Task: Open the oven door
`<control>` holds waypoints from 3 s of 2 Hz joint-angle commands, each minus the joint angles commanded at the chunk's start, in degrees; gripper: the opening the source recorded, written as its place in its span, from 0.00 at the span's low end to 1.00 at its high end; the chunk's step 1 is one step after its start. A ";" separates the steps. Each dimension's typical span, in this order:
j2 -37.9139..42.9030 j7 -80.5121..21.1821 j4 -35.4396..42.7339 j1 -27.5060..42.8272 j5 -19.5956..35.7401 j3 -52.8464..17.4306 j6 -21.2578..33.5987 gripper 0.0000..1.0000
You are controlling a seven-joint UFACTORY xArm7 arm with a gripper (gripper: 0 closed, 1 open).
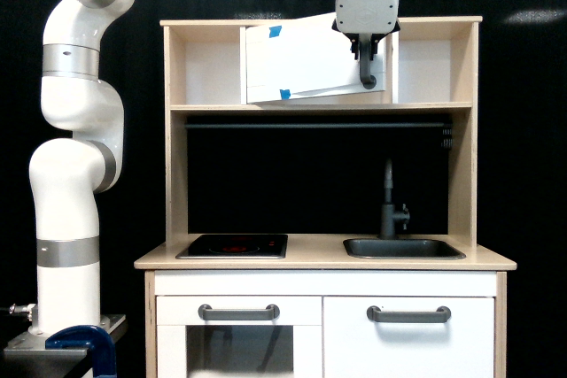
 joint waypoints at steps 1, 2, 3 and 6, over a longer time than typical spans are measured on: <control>-2.89 -1.94 -3.37 -1.33 -0.15 -1.32 1.86 0.00; -4.73 -2.15 -4.24 -1.95 -0.26 -2.37 3.79 0.00; -4.34 -2.39 -3.77 -2.06 -0.26 -2.80 4.28 1.00; -5.64 -7.99 -5.34 -5.81 -1.40 -7.93 11.25 1.00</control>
